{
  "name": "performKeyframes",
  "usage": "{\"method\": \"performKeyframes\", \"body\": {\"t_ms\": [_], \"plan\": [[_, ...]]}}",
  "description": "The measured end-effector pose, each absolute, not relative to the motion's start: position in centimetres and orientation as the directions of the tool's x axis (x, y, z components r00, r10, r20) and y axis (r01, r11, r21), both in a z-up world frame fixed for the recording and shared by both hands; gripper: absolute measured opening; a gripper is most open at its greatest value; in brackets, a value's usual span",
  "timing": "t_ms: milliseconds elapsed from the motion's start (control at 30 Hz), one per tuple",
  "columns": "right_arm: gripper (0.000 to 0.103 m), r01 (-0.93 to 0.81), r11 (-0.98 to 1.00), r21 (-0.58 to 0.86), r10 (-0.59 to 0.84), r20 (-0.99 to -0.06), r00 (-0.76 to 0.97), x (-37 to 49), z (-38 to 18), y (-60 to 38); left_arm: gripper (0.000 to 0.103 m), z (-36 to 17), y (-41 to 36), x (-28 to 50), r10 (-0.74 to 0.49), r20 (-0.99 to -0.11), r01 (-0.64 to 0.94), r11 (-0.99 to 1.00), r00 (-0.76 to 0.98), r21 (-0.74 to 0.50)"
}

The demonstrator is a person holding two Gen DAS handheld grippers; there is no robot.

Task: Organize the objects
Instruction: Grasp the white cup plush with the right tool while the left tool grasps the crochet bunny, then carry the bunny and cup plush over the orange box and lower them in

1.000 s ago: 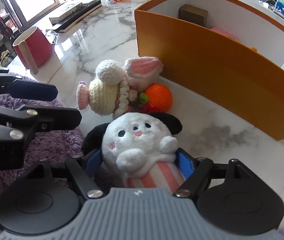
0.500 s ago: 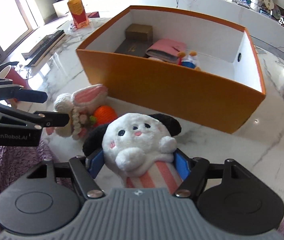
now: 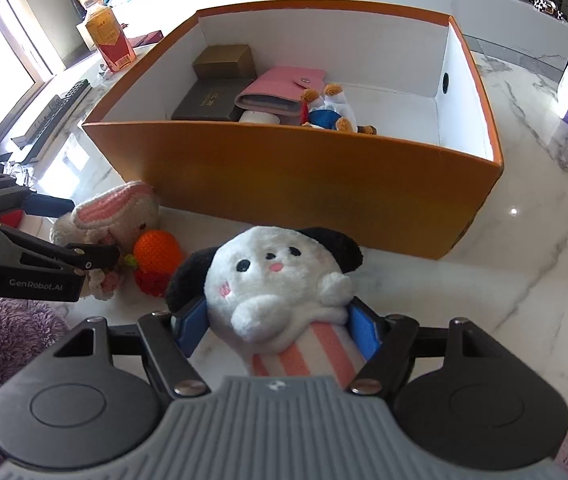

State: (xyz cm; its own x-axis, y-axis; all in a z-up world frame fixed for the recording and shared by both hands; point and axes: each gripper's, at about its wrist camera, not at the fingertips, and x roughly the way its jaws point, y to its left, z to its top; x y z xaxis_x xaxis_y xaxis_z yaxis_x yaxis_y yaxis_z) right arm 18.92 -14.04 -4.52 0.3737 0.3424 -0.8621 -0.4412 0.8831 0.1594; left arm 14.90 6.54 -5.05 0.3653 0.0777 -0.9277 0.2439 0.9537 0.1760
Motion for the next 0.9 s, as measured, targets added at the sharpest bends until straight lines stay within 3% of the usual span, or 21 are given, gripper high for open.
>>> {"method": "performKeyframes", "body": {"t_ms": [133, 267, 500, 700, 900], "plan": [[0.074, -0.432, 0.887, 0.166, 0.341, -0.865, 0.368, 19.4, -5.0, -14.3, 0.083, -5.7, 6.6, 15.1, 0.092, -0.949, 0.29, 0.939, 0.303, 0.183], [0.074, -0.42, 0.891, 0.17, 0.339, -0.865, 0.37, 19.5, -5.2, -14.7, 0.076, -5.6, 6.8, 15.1, 0.088, -0.952, 0.301, 0.937, 0.295, 0.18], [0.074, -0.424, 0.889, 0.176, 0.359, -0.843, 0.402, 18.8, -3.5, -15.2, 0.065, -4.3, 8.8, 14.8, -0.001, -0.948, 0.164, 0.985, 0.318, 0.054], [0.074, -0.413, 0.887, 0.206, 0.387, -0.819, 0.424, 18.0, -1.6, -16.3, 0.063, -0.9, 10.1, 12.4, -0.082, -0.903, 0.082, 0.995, 0.422, -0.052], [0.073, -0.402, 0.877, 0.262, 0.438, -0.78, 0.447, 17.9, 0.8, -17.1, 0.063, 4.5, 9.3, 10.4, -0.19, -0.819, 0.108, 0.982, 0.542, -0.156]]}}
